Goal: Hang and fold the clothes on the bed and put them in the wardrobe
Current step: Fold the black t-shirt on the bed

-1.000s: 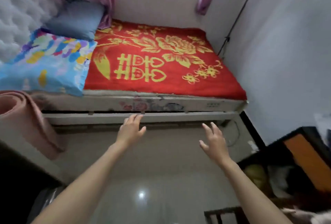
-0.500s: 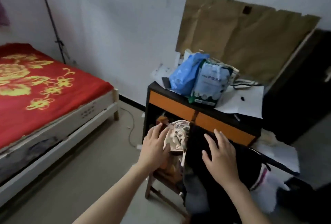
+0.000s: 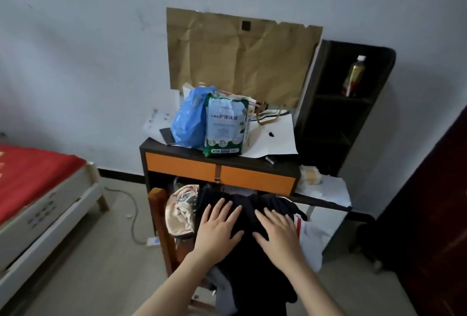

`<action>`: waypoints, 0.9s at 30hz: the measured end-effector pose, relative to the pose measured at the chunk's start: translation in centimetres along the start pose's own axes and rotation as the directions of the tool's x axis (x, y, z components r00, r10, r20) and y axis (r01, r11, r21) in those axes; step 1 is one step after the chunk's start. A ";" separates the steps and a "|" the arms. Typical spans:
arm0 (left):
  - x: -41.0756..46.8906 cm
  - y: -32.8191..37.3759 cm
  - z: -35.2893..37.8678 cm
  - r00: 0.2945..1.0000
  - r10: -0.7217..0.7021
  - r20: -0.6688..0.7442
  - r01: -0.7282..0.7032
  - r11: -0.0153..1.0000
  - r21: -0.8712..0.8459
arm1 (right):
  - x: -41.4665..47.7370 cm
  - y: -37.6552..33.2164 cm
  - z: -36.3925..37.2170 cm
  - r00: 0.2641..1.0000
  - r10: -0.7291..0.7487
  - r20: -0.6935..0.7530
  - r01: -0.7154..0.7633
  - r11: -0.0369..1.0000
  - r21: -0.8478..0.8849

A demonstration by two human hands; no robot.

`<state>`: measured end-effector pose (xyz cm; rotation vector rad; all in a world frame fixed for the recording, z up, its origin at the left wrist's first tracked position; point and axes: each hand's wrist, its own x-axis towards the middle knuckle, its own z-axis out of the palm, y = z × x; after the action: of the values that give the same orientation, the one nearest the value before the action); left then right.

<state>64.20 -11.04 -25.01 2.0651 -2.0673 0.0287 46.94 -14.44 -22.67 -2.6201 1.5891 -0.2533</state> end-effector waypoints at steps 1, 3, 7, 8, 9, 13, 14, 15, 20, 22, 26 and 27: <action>-0.2 -0.1 0.2 1.000 0.001 -0.006 -0.001 1.000 0.001 | -0.1 0.1 0.1 1.000 -0.001 -0.002 0.001 1.000 0.004; -0.4 -0.2 0.2 1.000 0.005 -0.016 -0.005 1.000 0.002 | -0.1 0.1 0.3 1.000 -0.003 -0.012 0.003 1.000 0.014; -0.1 -0.5 -0.1 0.999 0.017 -0.039 -0.018 0.999 -0.027 | 0.5 0.0 0.1 1.000 0.014 -0.027 -0.013 0.999 0.046; -0.1 -0.6 -0.2 0.999 0.021 -0.042 -0.022 0.999 -0.045 | 0.5 0.1 0.1 0.999 0.014 -0.028 -0.013 0.999 0.045; -0.1 -0.8 -0.3 0.999 0.020 -0.046 -0.023 0.997 -0.067 | 0.6 0.1 0.1 0.999 0.016 -0.030 -0.015 0.999 0.043; 0.0 -1.2 -0.7 0.997 0.021 -0.079 -0.032 0.989 -0.142 | 0.8 0.0 -0.2 0.999 -0.008 -0.041 0.008 1.000 0.005; 0.0 -1.2 -0.8 0.997 0.018 -0.082 -0.031 0.987 -0.159 | 1.0 0.1 -0.4 0.999 -0.031 -0.033 0.031 1.000 -0.002; 0.2 -1.2 -0.9 0.997 0.018 -0.077 -0.032 0.984 -0.176 | 1.3 0.4 -0.7 0.999 -0.052 -0.014 0.052 0.999 0.006; 1.1 -2.1 -3.1 0.999 -0.010 0.045 0.032 0.845 -0.533 | 2.7 1.6 -4.0 0.995 -0.012 0.096 -0.004 0.988 0.157; 1.7 -2.5 -5.4 0.993 -0.088 0.074 0.113 0.627 -0.770 | 3.1 1.3 -4.9 0.999 -0.004 0.044 -0.004 0.981 0.194; 3.4 -2.6 -10.7 0.972 -0.228 -0.053 0.071 0.501 -0.862 | 3.9 -0.8 -5.1 0.994 -0.080 0.077 0.053 0.948 0.313; 3.8 -2.5 -12.1 0.965 -0.251 -0.077 0.051 0.468 -0.882 | 4.0 -1.6 -5.0 0.990 -0.097 0.107 0.061 0.953 0.297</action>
<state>68.46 -12.78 -12.94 1.4469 -1.2719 -0.6944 49.27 -17.13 -17.12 -2.4231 1.2980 -0.3037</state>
